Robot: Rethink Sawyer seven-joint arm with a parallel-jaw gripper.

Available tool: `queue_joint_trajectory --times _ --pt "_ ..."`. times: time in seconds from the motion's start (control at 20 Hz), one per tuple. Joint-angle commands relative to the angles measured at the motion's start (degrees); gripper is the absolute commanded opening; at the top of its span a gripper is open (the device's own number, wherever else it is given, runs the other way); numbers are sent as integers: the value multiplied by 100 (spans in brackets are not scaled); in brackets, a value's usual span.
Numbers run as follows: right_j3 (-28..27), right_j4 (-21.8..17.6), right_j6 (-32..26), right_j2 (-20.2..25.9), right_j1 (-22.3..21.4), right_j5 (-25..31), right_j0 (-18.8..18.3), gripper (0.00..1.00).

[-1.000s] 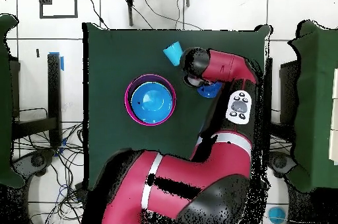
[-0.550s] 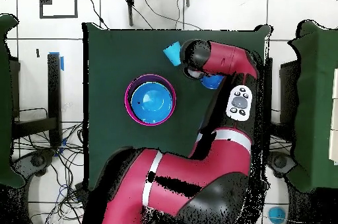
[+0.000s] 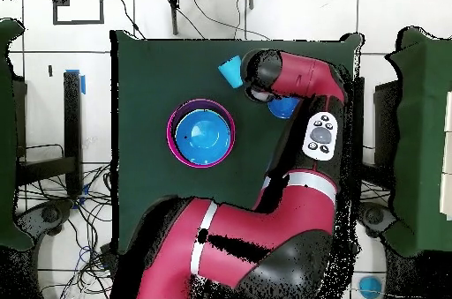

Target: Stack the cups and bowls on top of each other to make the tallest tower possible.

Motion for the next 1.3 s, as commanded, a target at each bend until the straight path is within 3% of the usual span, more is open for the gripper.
queue_joint_trajectory --times 0.05,0.4,0.45,0.65,1.0,1.3 --pt "-5 30 -79 649 3 327 -36 0" --pt "152 -24 -297 765 -84 -19 -87 0" --pt "196 -25 -336 800 -105 -94 -105 100" --pt "135 -5 -265 706 -103 247 -82 100" --pt "353 19 -222 735 -173 165 -89 100" --pt "112 36 -220 861 150 67 -86 100"
